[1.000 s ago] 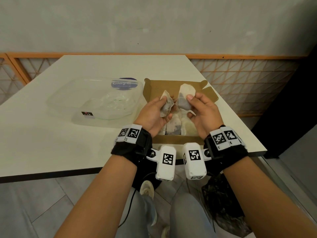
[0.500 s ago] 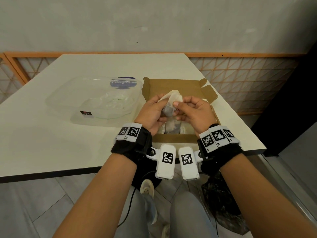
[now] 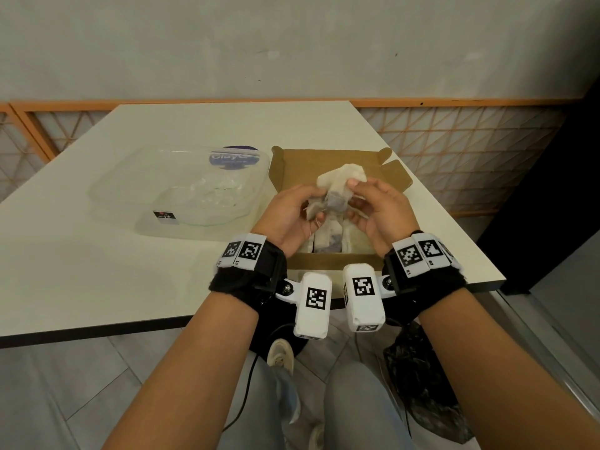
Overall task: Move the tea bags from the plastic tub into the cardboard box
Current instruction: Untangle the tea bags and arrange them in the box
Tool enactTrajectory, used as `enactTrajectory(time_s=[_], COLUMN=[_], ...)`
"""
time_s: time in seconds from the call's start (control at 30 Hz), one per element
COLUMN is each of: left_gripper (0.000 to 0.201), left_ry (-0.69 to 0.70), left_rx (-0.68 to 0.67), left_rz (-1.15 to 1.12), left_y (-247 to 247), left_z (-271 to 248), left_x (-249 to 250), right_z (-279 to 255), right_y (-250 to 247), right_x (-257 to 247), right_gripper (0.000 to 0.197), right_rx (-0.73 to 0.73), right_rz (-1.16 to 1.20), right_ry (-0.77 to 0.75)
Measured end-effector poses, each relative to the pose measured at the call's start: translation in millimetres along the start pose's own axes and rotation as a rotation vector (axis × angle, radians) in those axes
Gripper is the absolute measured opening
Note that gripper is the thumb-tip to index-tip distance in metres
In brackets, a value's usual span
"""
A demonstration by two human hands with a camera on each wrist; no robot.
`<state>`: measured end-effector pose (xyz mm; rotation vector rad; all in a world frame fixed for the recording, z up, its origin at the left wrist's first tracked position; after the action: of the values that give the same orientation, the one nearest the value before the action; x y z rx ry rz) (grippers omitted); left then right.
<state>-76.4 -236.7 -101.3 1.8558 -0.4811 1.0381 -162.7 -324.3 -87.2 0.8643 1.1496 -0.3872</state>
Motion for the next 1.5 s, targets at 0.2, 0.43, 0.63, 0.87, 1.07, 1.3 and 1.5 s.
enactTrajectory(time_s=[0.2, 0.43, 0.63, 0.87, 1.07, 1.3, 1.5], left_gripper=[0.032, 0.017, 0.02, 0.032, 0.02, 0.021, 0.01], left_ry=[0.079, 0.102, 0.08, -0.025, 0.008, 0.091, 0.264], left_rx=[0.063, 0.107, 0.119, 0.089, 0.075, 0.202, 0.28], left_rz=[-0.109, 0.081, 0.396, 0.499, 0.696, 0.8, 0.926], left_y=[-7.7, -5.4, 10.9, 5.4, 13.5, -0.4, 11.1], left_z=[-5.5, -11.3, -14.5, -20.8, -18.1, -15.6, -21.1], left_x=[7.5, 21.3, 33.5, 40.5, 50.1, 68.4, 89.4], right_z=[4.0, -1.9, -1.5, 11.7, 11.8, 10.7, 2.1], right_y=[-12.9, 1.9, 23.2, 3.1, -2.9, -11.9, 14.1], right_x=[-5.2, -26.4, -30.2, -28.6, -23.8, -50.0, -60.8], right_gripper=[0.009, 0.022, 0.011, 0.007, 0.014, 0.02, 0.013], right_rx=[0.049, -0.156, -0.281, -0.132, -0.063, -0.098, -0.229], right_rz=[0.263, -0.19, -0.458, -0.284, -0.232, -0.517, -0.439], right_ry=[-0.027, -0.074, -0.069, -0.022, 0.029, -0.158, -0.166])
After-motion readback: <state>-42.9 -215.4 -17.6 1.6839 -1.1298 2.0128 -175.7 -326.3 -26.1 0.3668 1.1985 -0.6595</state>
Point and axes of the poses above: each hand's wrist, its own z-axis towards the middle knuckle, its own y-axis out of the palm, x = y × z, the point moved 10 cm from there along z, towards the middle knuckle, and after that the axes turned 8 degrees about -y, right-handed, at the moved point
